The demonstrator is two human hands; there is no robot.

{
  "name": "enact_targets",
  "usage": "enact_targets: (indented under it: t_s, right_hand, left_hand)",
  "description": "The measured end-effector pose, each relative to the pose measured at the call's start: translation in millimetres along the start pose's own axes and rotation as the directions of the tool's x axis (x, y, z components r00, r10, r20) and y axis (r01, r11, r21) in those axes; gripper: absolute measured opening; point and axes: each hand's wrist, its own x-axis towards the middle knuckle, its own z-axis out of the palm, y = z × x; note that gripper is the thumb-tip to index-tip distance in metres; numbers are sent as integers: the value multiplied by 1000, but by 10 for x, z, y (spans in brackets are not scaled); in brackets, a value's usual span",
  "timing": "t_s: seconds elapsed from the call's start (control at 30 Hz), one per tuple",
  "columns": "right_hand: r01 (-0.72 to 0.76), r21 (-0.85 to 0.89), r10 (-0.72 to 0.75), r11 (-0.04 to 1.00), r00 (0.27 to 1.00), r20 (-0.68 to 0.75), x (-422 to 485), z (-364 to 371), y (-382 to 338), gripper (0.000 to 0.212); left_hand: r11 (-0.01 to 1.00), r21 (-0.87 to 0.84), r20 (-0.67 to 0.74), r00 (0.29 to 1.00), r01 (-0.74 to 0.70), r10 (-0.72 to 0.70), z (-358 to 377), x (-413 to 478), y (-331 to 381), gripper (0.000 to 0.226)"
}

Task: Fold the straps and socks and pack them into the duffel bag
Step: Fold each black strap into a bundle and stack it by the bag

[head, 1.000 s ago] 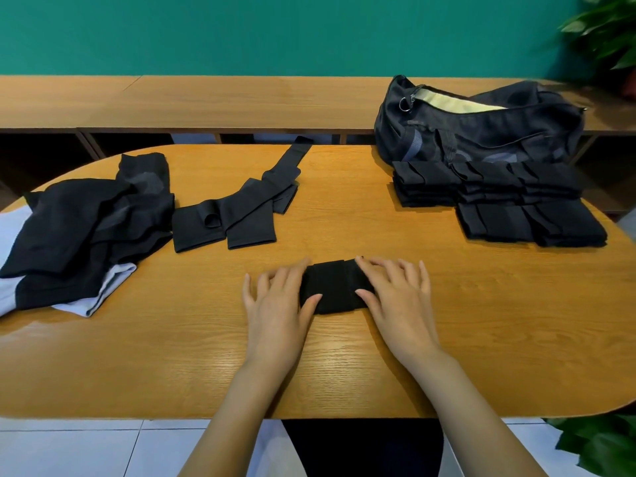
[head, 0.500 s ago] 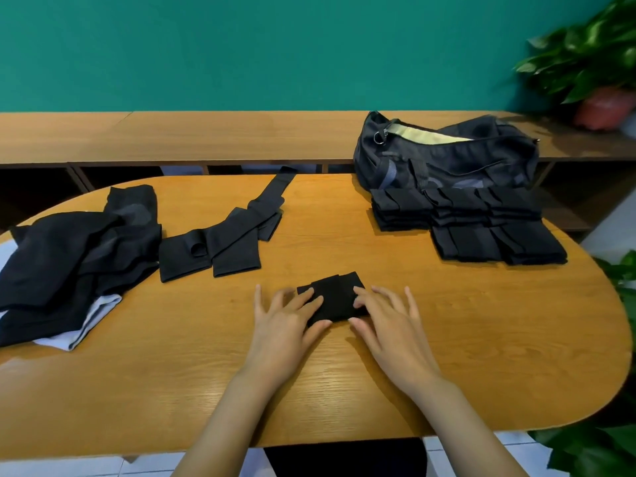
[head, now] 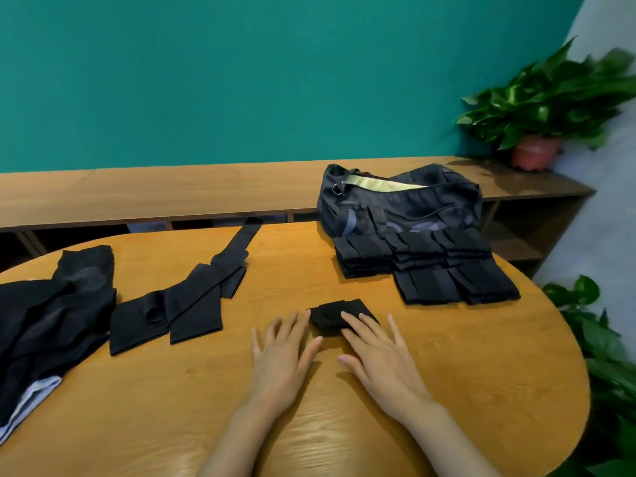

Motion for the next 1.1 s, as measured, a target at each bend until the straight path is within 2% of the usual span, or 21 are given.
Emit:
enact_targets:
  t_s: [0.13, 0.27, 0.33, 0.47, 0.6, 0.7, 0.83, 0.87, 1.03, 1.1]
  right_hand:
    - [-113, -57, 108, 992, 991, -82, 132, -70, 222, 73]
    - [-169, -43, 149, 985, 944, -295, 228, -209, 484, 62]
    - [-233, -48, 206, 971, 924, -323, 241, -247, 656, 63]
    - [-339, -73, 310, 938, 913, -266, 183, -175, 1058, 76]
    - [-363, -54, 349, 930, 920, -176, 98, -136, 1290, 81]
    - [-376, -6, 373, 927, 921, -112, 47, -148, 1325, 68]
    - [-393, 117, 405, 912, 909, -102, 21, -171, 1296, 32]
    - [-391, 124, 404, 912, 909, -99, 22, -178, 1281, 35]
    - [-351, -58, 349, 934, 936, -49, 77, -150, 1246, 82]
    - [-334, -75, 330, 940, 942, -62, 117, -136, 1173, 86]
  left_hand:
    - [998, -5, -32, 998, 62, -62, 98, 44, -55, 93]
    - [995, -33, -12, 996, 91, -92, 73, 68, -38, 82]
    - [995, -35, 0, 996, 94, -94, 65, 66, -34, 80]
    - [995, -31, 1, 995, 95, -95, 71, 59, -45, 78]
    - [996, -17, 5, 996, 89, -89, 62, 63, -37, 76]
    - [997, -9, -1, 997, 83, -83, 58, 59, -39, 73]
    - [997, -17, -8, 997, 78, -78, 48, 46, -33, 70]
    - [997, -16, -10, 997, 79, -79, 47, 45, -30, 70]
    - [997, -27, -16, 997, 75, -76, 43, 40, -34, 69]
    - [997, -39, -25, 997, 66, -67, 38, 29, -43, 69]
